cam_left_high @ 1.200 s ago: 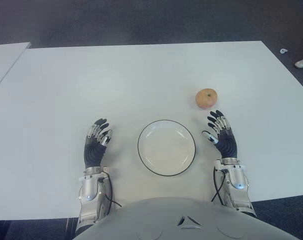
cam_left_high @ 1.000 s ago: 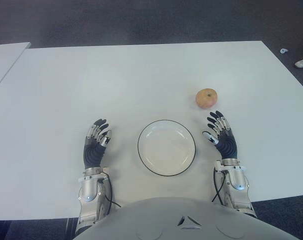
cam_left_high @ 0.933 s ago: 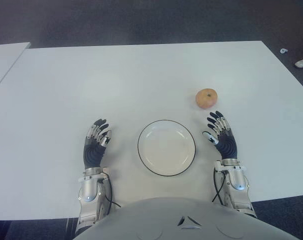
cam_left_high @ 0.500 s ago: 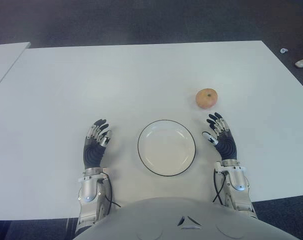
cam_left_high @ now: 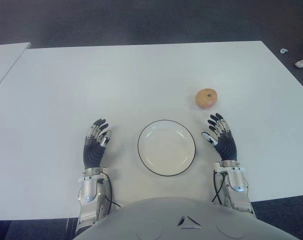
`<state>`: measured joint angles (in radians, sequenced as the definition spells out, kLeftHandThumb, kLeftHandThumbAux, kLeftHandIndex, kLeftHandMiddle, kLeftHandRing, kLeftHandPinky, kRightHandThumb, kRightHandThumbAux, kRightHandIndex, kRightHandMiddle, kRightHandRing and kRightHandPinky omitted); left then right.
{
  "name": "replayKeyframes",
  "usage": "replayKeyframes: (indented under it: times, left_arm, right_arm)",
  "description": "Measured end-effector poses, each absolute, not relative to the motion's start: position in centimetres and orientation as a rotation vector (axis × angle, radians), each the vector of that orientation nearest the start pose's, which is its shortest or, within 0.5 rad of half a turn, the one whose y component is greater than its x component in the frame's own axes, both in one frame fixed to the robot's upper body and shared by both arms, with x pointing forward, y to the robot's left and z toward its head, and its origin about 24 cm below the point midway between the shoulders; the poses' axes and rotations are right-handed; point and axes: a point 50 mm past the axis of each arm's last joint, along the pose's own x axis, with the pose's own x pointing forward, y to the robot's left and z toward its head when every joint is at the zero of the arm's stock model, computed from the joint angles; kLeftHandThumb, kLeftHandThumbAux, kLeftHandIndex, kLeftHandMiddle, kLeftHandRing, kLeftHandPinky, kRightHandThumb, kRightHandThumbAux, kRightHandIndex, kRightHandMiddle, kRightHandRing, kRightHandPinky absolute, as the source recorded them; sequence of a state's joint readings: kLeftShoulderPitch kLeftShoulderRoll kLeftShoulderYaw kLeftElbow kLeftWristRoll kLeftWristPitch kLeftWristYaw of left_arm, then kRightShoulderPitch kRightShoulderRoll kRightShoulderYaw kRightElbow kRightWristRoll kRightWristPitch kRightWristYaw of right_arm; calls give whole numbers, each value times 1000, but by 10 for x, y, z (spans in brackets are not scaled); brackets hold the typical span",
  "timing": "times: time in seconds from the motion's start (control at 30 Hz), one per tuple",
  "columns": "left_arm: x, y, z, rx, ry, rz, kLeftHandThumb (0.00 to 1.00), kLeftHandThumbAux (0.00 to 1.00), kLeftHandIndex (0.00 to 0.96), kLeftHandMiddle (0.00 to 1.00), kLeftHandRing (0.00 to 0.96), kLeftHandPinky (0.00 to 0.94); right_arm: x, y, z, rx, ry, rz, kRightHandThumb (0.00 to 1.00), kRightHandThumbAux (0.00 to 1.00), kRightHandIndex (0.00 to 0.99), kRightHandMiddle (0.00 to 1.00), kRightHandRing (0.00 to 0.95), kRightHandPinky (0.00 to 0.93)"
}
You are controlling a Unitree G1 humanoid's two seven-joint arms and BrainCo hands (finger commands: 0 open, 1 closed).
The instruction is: Put the apples into the plate.
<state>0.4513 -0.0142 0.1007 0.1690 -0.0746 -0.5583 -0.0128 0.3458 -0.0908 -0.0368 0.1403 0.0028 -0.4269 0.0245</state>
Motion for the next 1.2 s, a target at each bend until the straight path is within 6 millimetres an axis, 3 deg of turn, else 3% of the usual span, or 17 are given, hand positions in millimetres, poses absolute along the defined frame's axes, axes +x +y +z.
replayKeyframes:
  times: [0.17,0.63,0.97,1.2]
  left_arm:
    - [132,196,-27,-11,31,248,259,591,184,195,228,268]
    - [135,195,-27,-14,11,245,268,592,163,193,223,254]
    - [135,195,-27,-13,13,244,263,581,169,189,214,241]
    - [135,195,-27,-14,13,244,254,564,175,184,205,237]
  right_arm:
    - [165,-194,-16,-120,46,-97,330,604,46,147,156,211]
    - [163,-224,-4,-325,3,-190,391,592,72,158,168,216]
    - [168,-236,16,-583,-110,-165,367,570,90,137,145,187]
    - [186,-238,29,-778,-255,-127,343,555,92,123,127,150]
